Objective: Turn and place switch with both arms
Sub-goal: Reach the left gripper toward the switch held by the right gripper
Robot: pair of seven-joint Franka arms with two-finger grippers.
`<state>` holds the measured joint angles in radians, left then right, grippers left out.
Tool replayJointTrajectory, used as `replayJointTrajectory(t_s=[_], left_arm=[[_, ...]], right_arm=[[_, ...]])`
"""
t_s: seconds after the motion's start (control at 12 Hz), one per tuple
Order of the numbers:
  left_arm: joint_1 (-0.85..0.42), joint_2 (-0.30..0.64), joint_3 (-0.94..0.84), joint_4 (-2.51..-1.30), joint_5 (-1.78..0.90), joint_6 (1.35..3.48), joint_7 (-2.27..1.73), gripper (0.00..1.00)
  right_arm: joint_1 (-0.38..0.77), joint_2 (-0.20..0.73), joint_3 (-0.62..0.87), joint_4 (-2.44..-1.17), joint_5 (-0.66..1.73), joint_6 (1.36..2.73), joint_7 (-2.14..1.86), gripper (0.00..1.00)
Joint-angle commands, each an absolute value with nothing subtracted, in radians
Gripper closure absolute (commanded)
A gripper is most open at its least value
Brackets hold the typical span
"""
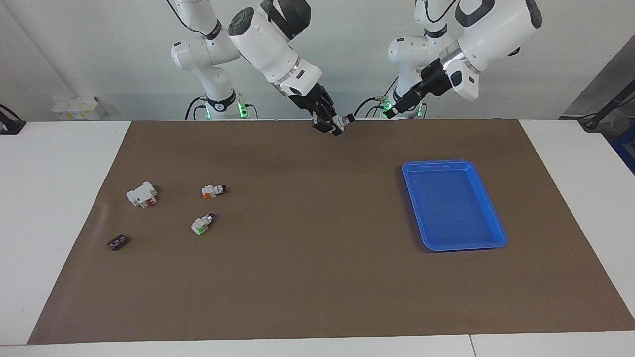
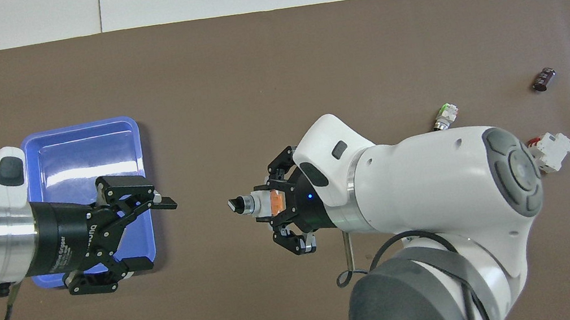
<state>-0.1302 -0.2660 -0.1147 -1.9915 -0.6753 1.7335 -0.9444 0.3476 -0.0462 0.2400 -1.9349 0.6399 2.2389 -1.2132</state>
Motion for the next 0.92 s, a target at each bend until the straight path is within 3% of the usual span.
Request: replayJointTrajectory(t_s=[0.0,0.17,0.58,0.83], left_arm=[[-0.221,-0.288,-0.106,-2.028,-0.695,1.839,-1.035,0.05],[-0.253,-0.288,-0.106,-2.029,-0.713,1.861,-1.083,0.06],[-0.270,-0.276,-0.112,-2.039,-0.724,1.950,-1.083,0.32],[-0.291,-0.268,-0.115,-2.043,-0.724,1.993,-1.083,0.39]], right_arm=[[0.342,-0.038,0.245,-1.921,0.658,2.237,-1.203,1.00],[0.342,-0.040,0.245,-1.922,0.654,2.240,-1.203,1.00],[0.353,-0.041,0.249,-1.924,0.652,2.241,-1.200,1.00],[0.354,-0.041,0.249,-1.924,0.652,2.241,-1.198,1.00]])
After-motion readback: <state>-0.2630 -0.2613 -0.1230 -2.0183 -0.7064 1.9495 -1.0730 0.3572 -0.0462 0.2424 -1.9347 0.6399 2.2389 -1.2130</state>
